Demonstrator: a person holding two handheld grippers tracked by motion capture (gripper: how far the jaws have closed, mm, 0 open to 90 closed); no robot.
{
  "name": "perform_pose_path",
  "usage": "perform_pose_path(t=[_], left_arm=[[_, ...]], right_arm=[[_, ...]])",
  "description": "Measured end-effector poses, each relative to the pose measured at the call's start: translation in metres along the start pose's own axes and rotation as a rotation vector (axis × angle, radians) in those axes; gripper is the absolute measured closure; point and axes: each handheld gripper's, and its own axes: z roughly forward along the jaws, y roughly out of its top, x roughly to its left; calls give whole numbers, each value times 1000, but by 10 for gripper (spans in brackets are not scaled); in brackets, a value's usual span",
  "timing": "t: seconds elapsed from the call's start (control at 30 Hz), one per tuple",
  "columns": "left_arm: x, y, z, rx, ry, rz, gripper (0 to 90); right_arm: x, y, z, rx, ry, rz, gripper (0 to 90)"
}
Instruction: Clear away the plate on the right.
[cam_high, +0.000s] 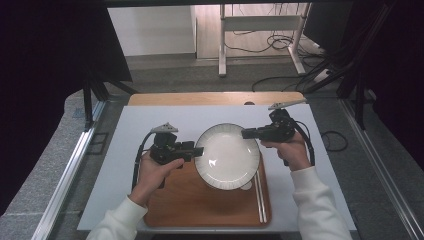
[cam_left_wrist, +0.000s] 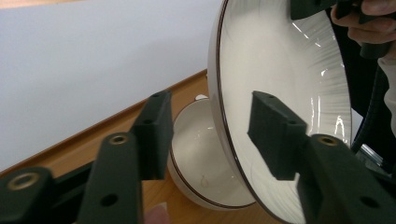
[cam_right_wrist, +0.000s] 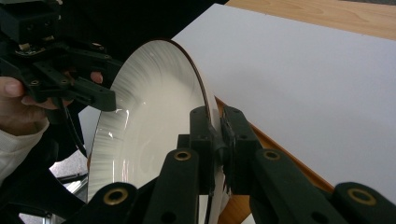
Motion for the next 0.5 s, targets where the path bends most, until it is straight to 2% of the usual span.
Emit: perform_pose_path(t=[0.1,0.3,0.37,0.43,0.5], left_arm=[[0,0,3,13,-9,-1,587],[0,1,10,27,-64,-22,722],[1,1,11,38,-67,-24,747],[5,2,10,40,-97,-45,782],[7,2,7,39,-115,-49,808]], right_arm=[[2,0,2,1,6,-9,836],[7,2,4,-1,25,-32,833],[8,3,5,1,21,-42,830],[8,2,5,-2,23,-46,824],[8,3,4,-4,28,-50,819]])
